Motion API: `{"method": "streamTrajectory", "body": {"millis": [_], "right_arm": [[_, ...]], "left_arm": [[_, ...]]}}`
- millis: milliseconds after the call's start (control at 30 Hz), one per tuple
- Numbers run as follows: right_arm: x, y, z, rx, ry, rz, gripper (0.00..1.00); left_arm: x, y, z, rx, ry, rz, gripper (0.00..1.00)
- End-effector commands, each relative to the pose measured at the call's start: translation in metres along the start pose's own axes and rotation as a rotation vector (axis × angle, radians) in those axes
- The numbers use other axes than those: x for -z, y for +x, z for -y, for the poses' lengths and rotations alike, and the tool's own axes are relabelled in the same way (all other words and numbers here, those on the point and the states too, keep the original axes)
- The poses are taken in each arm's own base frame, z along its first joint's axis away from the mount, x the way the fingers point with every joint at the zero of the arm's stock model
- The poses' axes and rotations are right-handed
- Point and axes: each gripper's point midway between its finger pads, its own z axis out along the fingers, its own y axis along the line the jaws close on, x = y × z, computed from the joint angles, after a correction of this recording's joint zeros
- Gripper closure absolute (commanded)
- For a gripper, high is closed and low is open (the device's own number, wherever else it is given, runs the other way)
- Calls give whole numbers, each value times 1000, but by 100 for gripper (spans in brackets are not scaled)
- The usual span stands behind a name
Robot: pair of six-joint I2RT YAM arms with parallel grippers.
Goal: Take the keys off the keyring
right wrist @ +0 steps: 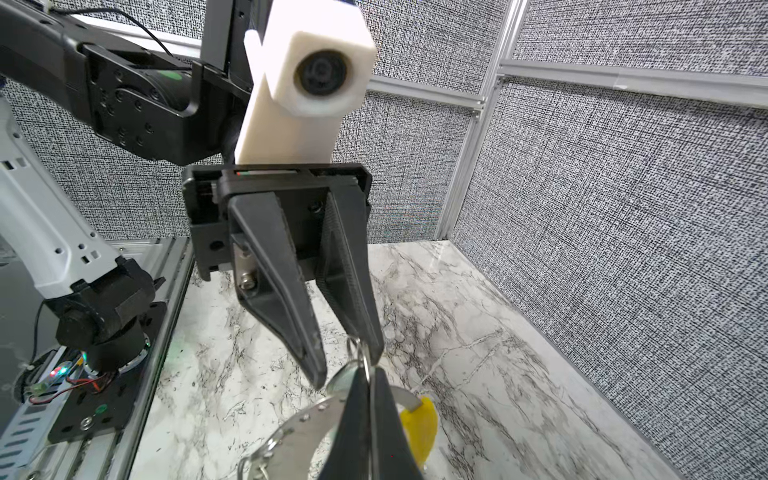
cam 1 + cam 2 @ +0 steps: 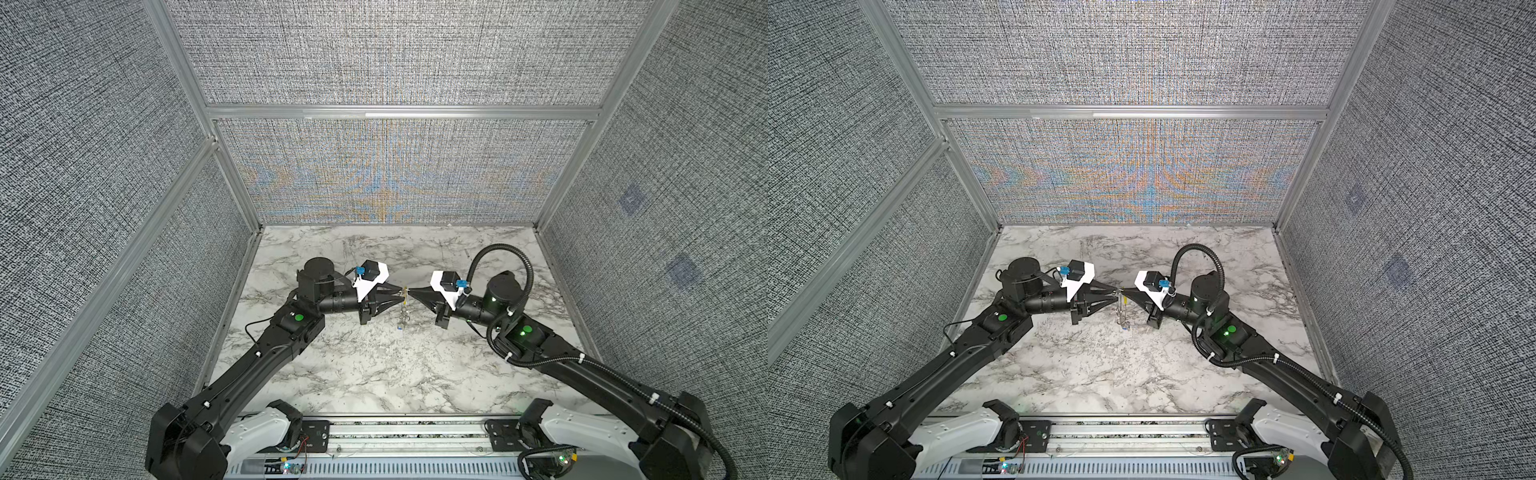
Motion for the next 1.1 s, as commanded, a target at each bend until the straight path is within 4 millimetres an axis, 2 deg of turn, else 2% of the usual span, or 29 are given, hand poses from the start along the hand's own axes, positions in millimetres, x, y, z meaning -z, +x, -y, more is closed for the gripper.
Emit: {"method": "streamTrajectory", "body": {"millis": [0,300,700,867,1000,1067], "right_arm": [[0,-16,1,17,-4,59,100],[0,-18,-2,8,-23,67,100],[2,-12,1,13,4,31,100],[15,-3,20,102,133,-77,74],[21,7,26,169,165,-186,70],[22,7,27,185,165,-206,70]], "left_arm": [[0,-8,4,-28,27,34,76],[-1,-11,5,-38,42,46,82],[-2,-11,2,-42,34,5,100],[-3,1,-12,-34,-15,-154,100],[-4,18,-19,-13,-25,-292,100],[-5,19,-20,-9,-20,-340,100]]}}
